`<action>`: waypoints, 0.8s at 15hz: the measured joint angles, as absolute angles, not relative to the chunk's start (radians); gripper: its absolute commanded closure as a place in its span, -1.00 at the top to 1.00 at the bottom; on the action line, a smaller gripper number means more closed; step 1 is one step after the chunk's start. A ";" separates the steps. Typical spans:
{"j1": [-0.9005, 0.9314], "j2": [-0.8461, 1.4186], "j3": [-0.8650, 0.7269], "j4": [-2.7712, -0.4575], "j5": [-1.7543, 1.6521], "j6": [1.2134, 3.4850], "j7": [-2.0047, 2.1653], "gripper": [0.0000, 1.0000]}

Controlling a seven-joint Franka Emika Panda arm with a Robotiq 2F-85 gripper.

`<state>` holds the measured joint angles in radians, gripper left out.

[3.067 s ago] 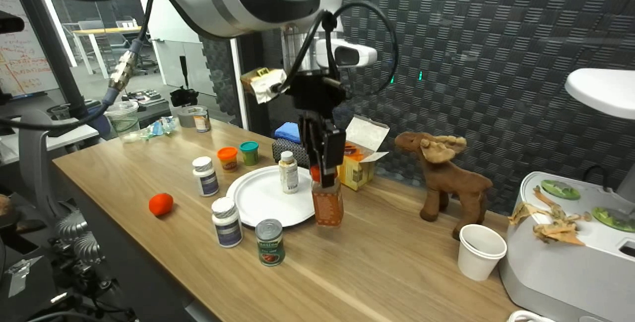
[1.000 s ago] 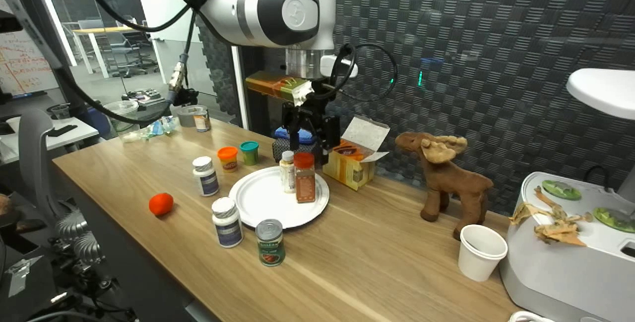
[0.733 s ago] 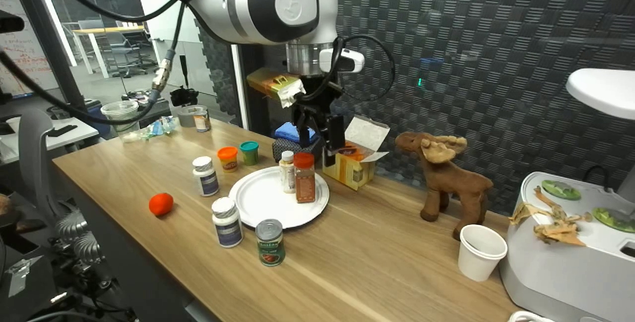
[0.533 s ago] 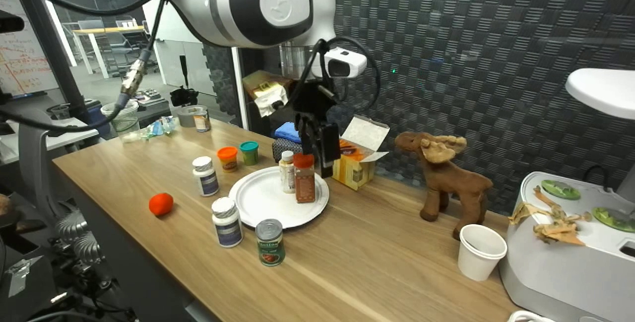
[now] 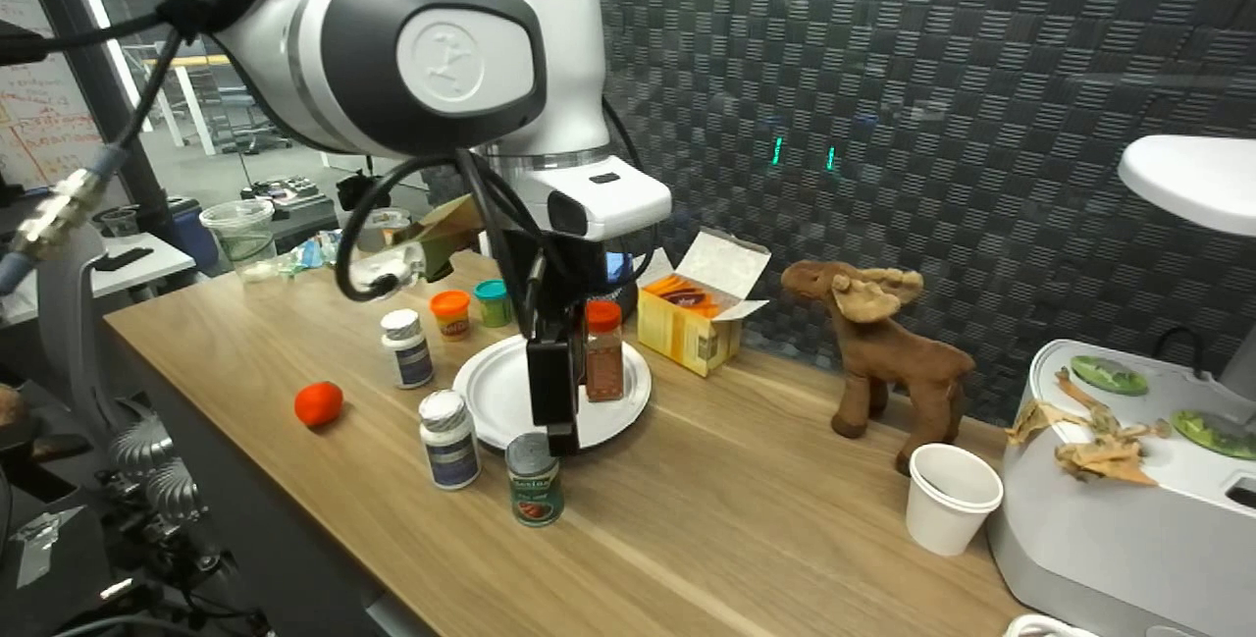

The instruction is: Put the bottles on the red object on the plate

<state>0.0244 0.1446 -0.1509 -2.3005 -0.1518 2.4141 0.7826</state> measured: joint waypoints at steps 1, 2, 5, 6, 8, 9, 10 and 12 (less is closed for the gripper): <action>0.024 0.136 -0.150 -2.321 -0.152 2.417 0.806 1.00; 0.024 0.131 -0.148 -2.339 -0.152 2.425 0.821 1.00; 0.024 0.127 -0.140 -2.381 -0.152 2.465 0.836 1.00; 0.024 0.127 -0.138 -2.390 -0.152 2.474 0.837 1.00; 0.024 0.129 -0.135 -2.399 -0.147 2.483 0.837 1.00; 0.024 0.130 -0.135 -2.401 -0.141 2.485 0.836 1.00; 0.024 0.133 -0.135 -2.402 -0.134 2.489 0.836 1.00; 0.021 0.139 -0.135 -2.403 -0.120 2.501 0.834 1.00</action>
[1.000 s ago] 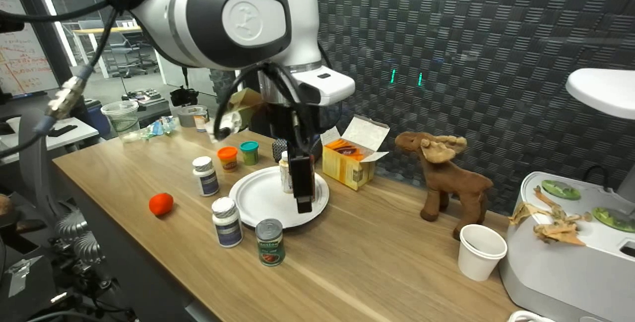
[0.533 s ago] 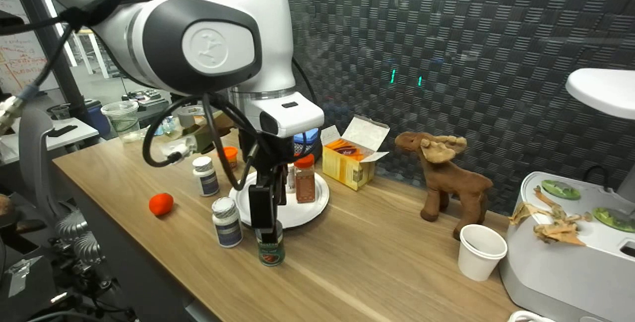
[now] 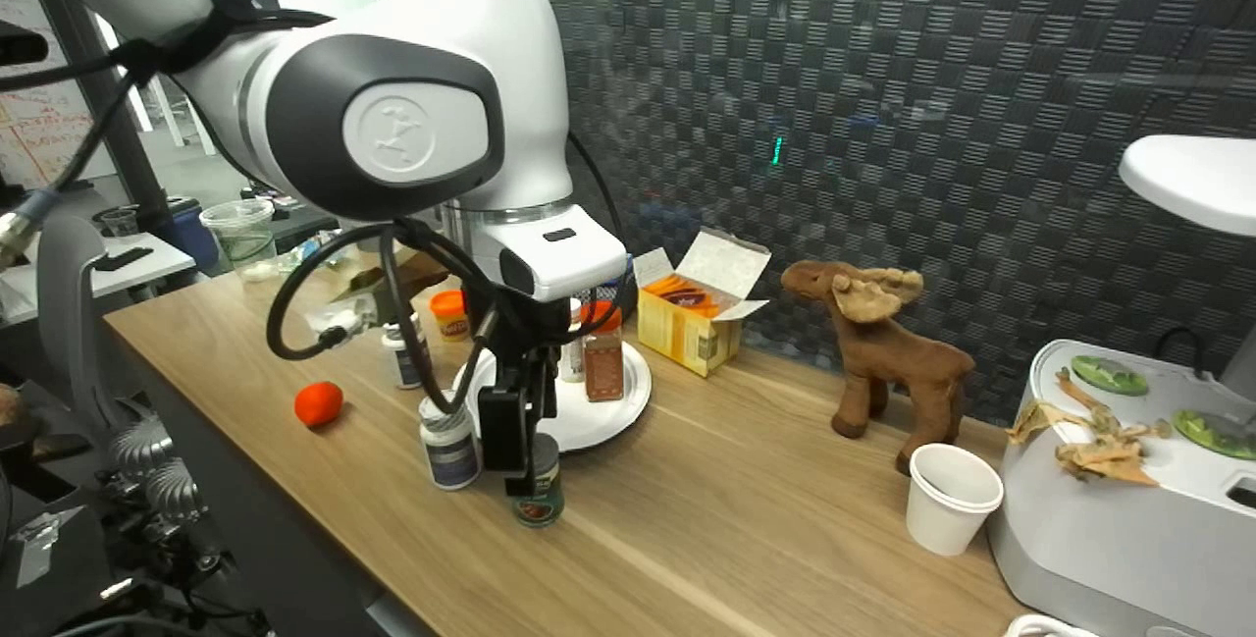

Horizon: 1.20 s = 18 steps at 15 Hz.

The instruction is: Put the bottles on the red object on the plate

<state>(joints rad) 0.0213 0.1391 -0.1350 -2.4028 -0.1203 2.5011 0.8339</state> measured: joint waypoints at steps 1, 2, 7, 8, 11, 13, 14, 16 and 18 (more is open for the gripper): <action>0.019 0.142 -0.135 -2.403 -0.108 2.503 0.829 1.00; 0.017 0.145 -0.135 -2.402 -0.097 2.505 0.822 0.89; 0.003 0.163 -0.135 -2.390 -0.035 2.505 0.754 0.11; 0.001 0.167 -0.135 -2.387 -0.027 2.505 0.743 -0.07; -0.001 0.170 -0.135 -2.378 -0.020 2.505 0.725 -0.52; -0.001 0.170 -0.135 -2.374 -0.020 2.505 0.720 -0.59; -0.001 0.170 -0.135 -2.372 -0.020 2.505 0.717 -0.59; -0.001 0.166 -0.137 -2.370 -0.028 2.505 0.715 -0.60; -0.001 0.154 -0.144 -2.369 -0.070 2.504 0.715 -0.60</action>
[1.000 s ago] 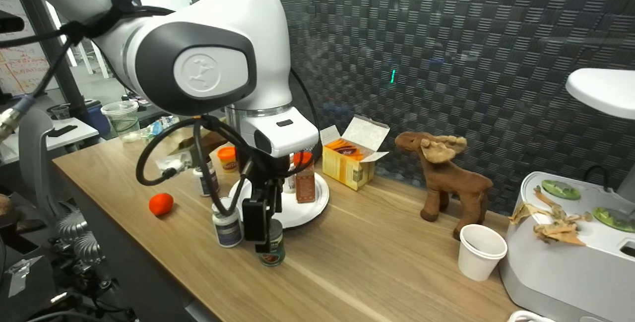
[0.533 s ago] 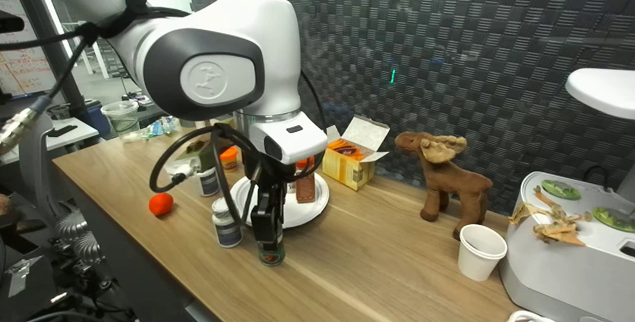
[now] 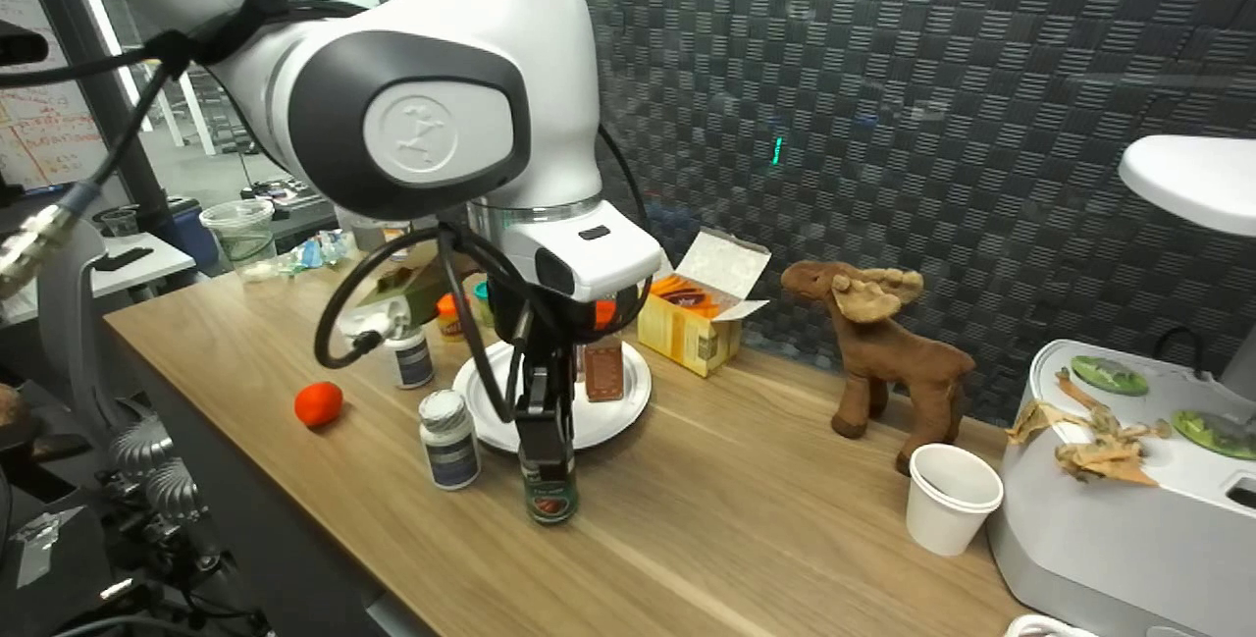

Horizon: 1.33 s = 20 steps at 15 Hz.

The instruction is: Put the bottles on the red object on the plate

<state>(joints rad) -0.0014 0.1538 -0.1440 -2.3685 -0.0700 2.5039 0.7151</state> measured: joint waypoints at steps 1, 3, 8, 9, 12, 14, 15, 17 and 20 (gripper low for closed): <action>-0.001 0.147 -0.149 -2.365 -0.110 2.500 0.715 -0.60; -0.002 0.136 -0.154 -2.346 -0.205 2.476 0.705 -0.60; 0.005 0.138 -0.121 -2.246 -0.332 2.394 0.580 -0.60; 0.008 0.144 -0.109 -2.224 -0.332 2.391 0.537 -0.60; 0.017 0.173 -0.073 -2.163 -0.331 2.391 0.405 -0.60; 0.018 0.199 -0.055 -2.133 -0.328 2.397 0.309 -0.60; 0.018 0.214 -0.049 -2.121 -0.325 2.403 0.257 -0.60; 0.017 0.245 -0.038 -2.106 -0.305 2.427 0.143 -0.60; 0.006 0.284 -0.016 -2.098 -0.236 2.469 -0.048 -0.60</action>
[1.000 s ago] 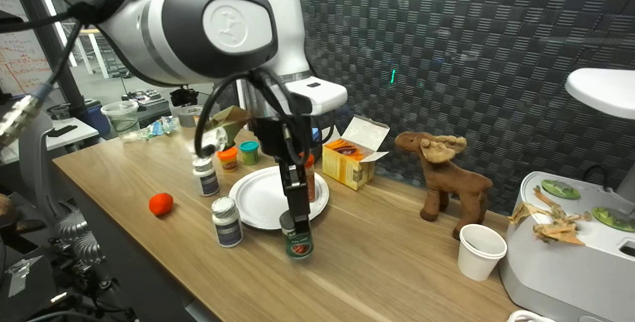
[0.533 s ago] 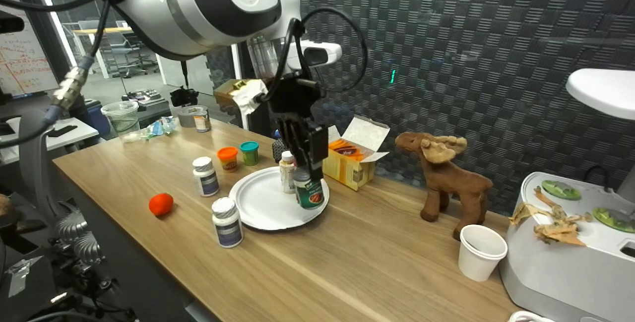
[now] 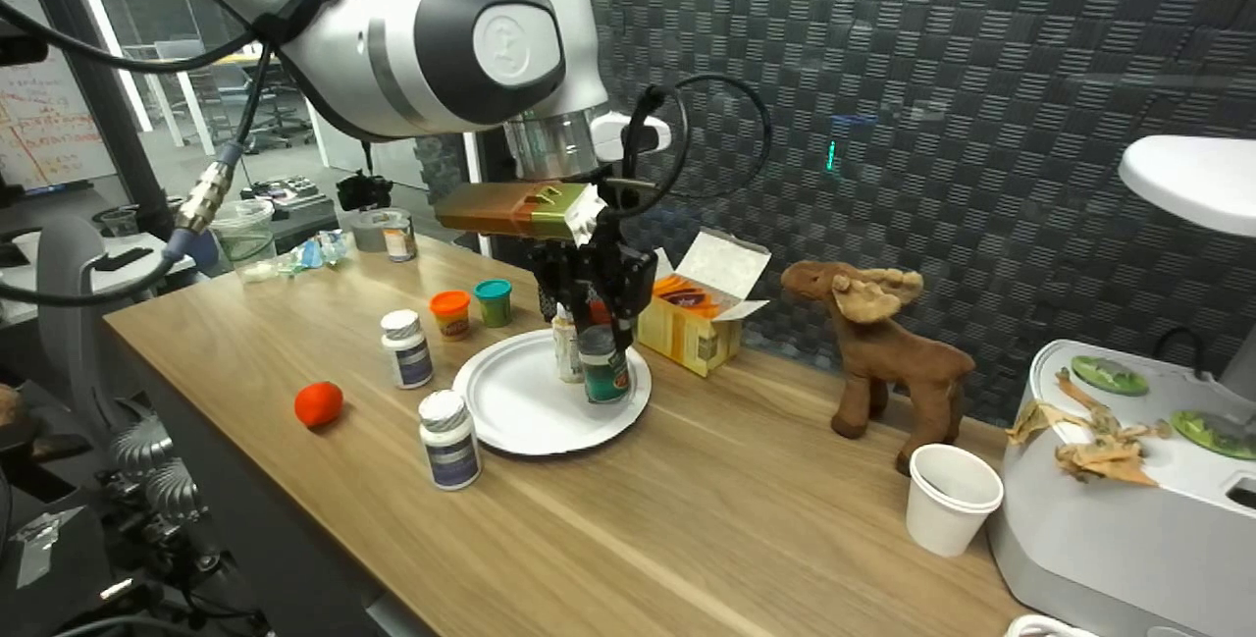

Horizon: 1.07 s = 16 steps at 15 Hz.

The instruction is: Put the bottles on the red object on the plate

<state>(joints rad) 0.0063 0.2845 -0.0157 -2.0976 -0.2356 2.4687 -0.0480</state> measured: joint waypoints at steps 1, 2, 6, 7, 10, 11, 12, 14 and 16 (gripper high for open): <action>0.001 0.295 -0.007 -2.096 -0.212 2.476 -0.109 -0.60; -0.006 0.304 0.003 -2.095 -0.188 2.479 -0.165 -0.60; -0.031 0.326 0.028 -2.090 -0.134 2.479 -0.321 -0.60; -0.034 0.329 0.029 -2.090 -0.132 2.479 -0.340 -0.60; -0.041 0.335 0.029 -2.090 -0.132 2.479 -0.376 -0.60; -0.043 0.337 0.029 -2.090 -0.132 2.479 -0.385 -0.60; -0.045 0.338 0.029 -2.090 -0.132 2.479 -0.395 -0.60; -0.050 0.339 0.031 -2.090 -0.129 2.479 -0.416 -0.60; -0.055 0.341 0.035 -2.090 -0.124 2.479 -0.435 -0.60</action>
<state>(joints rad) -0.0546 0.3406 0.0345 -2.0901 -0.1239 2.4790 -0.4348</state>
